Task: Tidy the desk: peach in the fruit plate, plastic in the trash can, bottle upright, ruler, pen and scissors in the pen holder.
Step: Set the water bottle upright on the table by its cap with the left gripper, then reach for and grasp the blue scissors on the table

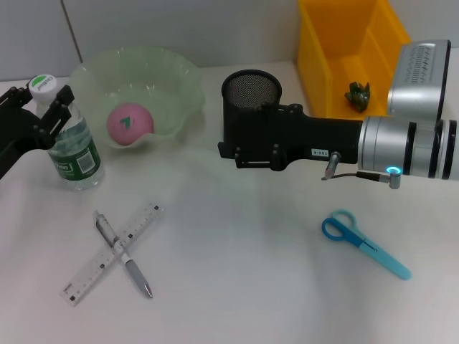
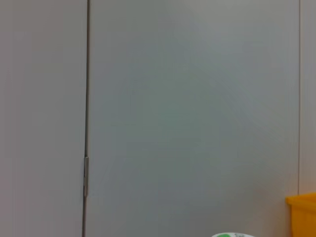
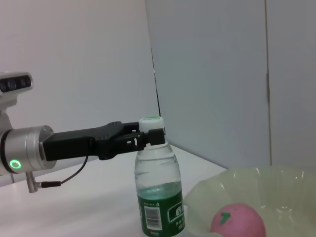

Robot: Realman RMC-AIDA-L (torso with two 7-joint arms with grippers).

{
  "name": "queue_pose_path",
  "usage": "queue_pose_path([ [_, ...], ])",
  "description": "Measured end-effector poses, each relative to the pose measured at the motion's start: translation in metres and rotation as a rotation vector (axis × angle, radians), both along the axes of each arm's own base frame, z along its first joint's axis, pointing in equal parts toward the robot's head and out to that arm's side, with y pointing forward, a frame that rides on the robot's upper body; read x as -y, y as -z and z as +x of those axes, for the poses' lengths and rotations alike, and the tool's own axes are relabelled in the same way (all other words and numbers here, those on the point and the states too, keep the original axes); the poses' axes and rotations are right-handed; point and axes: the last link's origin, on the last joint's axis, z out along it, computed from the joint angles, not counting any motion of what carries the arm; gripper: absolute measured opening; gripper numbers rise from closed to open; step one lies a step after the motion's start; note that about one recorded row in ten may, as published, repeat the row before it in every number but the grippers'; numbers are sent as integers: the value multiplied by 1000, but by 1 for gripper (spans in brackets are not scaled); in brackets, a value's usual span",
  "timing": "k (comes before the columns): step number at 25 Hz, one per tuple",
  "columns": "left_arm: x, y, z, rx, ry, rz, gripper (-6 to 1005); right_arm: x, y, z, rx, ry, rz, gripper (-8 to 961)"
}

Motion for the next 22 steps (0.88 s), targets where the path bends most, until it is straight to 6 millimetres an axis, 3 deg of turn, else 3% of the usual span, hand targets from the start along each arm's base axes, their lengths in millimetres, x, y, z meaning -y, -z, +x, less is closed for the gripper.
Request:
queue_pose_path([
  [8,-1,0,0,3,-3,-6,563,-2,0,-3,2,-9,2,804],
  [14,0,-1,1,12,3,-8,810,-2,0,-3,4,-11,2,804],
  [22,10,-13,-5,80,-2,-30,809,-3,0,-2,16,-7,6,804],
])
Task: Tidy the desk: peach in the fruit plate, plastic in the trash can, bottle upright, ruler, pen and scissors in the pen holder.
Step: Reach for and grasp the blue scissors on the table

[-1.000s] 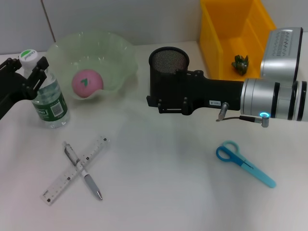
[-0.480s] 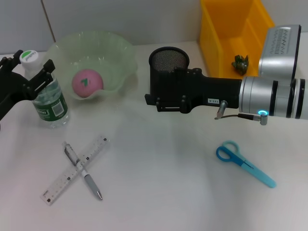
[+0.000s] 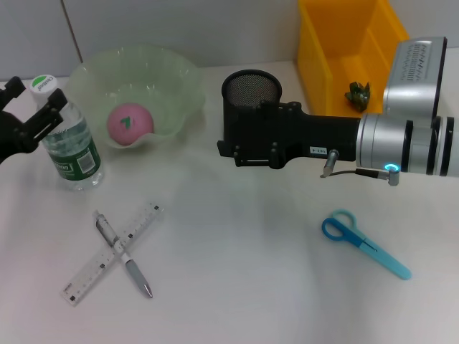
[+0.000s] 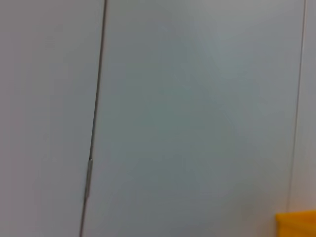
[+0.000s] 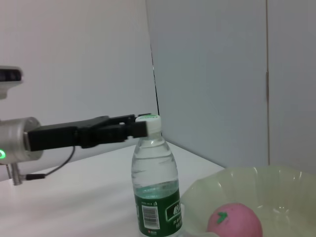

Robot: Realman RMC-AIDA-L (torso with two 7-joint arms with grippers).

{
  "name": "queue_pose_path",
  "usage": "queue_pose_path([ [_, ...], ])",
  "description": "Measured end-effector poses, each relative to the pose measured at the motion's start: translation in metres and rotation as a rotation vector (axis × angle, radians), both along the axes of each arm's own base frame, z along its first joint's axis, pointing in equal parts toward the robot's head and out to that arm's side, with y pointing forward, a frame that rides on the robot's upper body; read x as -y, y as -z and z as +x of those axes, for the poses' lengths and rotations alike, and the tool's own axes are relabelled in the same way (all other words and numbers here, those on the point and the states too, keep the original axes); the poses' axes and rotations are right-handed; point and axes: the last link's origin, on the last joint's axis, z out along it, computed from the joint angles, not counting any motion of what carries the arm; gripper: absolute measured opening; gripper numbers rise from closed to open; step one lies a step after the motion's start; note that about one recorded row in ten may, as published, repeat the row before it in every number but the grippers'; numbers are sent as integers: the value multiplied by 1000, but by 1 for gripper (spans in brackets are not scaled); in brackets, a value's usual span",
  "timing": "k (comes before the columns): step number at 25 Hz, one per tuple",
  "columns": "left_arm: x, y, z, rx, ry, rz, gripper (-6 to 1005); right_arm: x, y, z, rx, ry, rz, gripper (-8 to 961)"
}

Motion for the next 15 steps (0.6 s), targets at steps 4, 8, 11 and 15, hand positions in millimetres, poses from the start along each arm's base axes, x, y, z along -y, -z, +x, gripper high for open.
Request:
queue_pose_path([
  [4,20,-16,-3,51,48,-50,809,0,-1,1,-4,3,2,804],
  [8,28,-23,-5,74,62,-84,809,1,-1,1,-5,3,2,804],
  [11,53,-35,-2,138,139,-222,809,1,-2,2,-6,5,2,803],
  [15,63,-34,4,140,185,-340,809,1,-2,2,-7,7,3,803],
])
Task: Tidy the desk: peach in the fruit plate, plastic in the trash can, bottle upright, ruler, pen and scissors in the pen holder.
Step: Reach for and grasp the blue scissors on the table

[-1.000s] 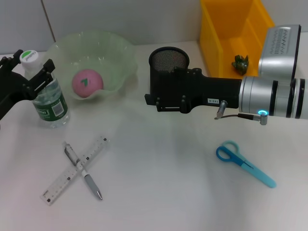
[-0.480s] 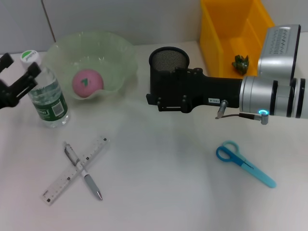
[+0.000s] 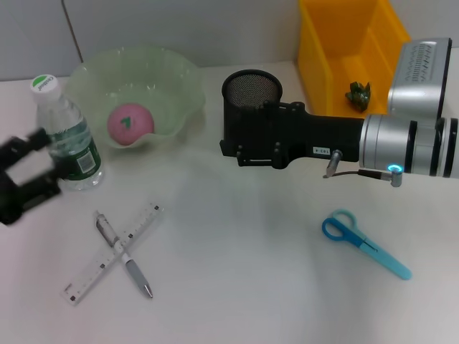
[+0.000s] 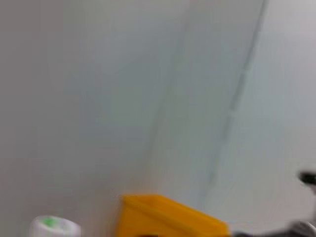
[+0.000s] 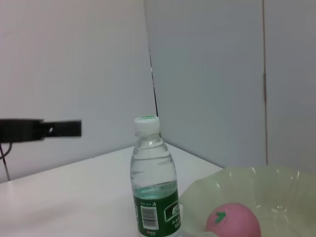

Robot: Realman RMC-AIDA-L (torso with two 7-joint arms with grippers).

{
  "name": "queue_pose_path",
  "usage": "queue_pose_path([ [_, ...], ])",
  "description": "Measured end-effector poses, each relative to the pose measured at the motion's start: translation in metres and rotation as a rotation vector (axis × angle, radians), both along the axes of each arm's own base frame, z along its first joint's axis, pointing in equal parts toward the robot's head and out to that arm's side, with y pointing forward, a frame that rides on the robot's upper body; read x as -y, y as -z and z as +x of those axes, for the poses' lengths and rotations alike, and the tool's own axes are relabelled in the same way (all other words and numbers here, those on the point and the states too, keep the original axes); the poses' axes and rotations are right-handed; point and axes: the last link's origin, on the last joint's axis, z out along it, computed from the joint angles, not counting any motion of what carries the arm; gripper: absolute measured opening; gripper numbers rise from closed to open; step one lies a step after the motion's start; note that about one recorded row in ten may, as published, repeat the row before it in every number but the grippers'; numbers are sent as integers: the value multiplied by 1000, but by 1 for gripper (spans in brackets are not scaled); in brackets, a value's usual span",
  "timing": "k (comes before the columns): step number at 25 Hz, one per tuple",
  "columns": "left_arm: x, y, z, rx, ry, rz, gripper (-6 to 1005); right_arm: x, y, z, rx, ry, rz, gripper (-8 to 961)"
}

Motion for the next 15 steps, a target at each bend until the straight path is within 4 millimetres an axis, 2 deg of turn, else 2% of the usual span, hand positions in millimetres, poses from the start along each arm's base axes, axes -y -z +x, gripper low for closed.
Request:
queue_pose_path([
  [3,4,12,10,-29,46,-88,808,0,0,1,-1,2,1,803],
  [4,4,25,20,-66,93,-137,808,1,0,1,-2,4,0,803],
  [9,-1,47,37,-110,167,-238,808,3,-1,3,-3,6,3,803],
  [15,-5,59,43,-147,189,-275,808,5,-1,3,-9,1,-5,803],
])
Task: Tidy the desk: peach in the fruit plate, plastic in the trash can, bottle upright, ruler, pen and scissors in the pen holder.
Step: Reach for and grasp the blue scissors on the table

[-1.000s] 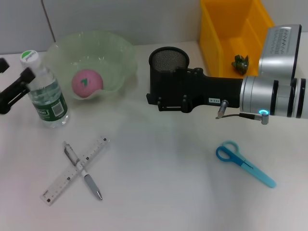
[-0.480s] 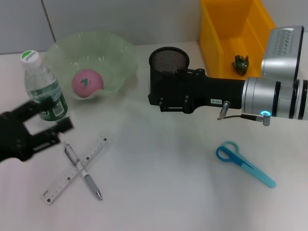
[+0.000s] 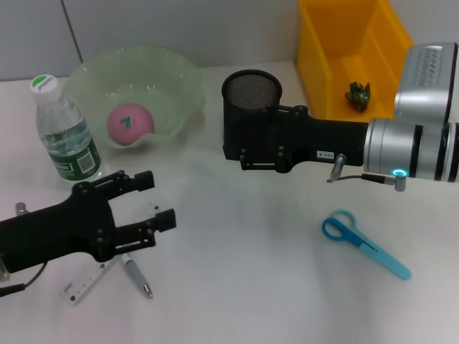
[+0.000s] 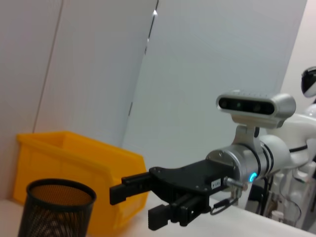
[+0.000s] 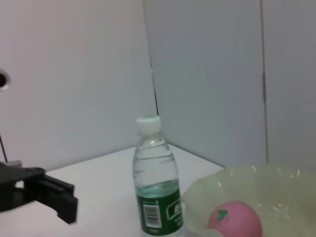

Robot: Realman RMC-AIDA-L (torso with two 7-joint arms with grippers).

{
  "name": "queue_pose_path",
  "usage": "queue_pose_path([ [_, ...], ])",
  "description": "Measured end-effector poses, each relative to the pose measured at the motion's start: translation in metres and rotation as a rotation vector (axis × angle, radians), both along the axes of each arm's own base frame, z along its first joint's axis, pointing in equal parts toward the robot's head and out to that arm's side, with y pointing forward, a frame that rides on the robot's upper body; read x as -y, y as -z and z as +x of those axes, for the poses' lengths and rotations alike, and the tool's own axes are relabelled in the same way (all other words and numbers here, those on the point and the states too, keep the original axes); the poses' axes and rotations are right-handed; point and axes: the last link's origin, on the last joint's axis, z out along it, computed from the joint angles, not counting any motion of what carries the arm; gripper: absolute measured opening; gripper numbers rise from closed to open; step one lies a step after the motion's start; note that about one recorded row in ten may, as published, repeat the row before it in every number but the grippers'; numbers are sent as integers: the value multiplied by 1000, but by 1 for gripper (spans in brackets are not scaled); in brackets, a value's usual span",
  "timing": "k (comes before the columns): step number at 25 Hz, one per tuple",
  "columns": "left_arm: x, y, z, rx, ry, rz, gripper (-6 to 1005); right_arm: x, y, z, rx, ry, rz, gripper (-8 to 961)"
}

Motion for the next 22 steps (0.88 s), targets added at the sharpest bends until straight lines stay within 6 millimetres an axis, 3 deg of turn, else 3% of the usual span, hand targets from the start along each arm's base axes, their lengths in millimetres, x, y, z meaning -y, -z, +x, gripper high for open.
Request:
queue_pose_path([
  [8,-1,10,4,-53,65,-2,807,11,-19,-13,25,38,-146,802],
  [16,1,23,1,-135,117,1,807,21,-58,-36,446,358,-346,802],
  [22,4,24,-2,-180,160,-11,806,22,-70,-46,644,553,-408,801],
])
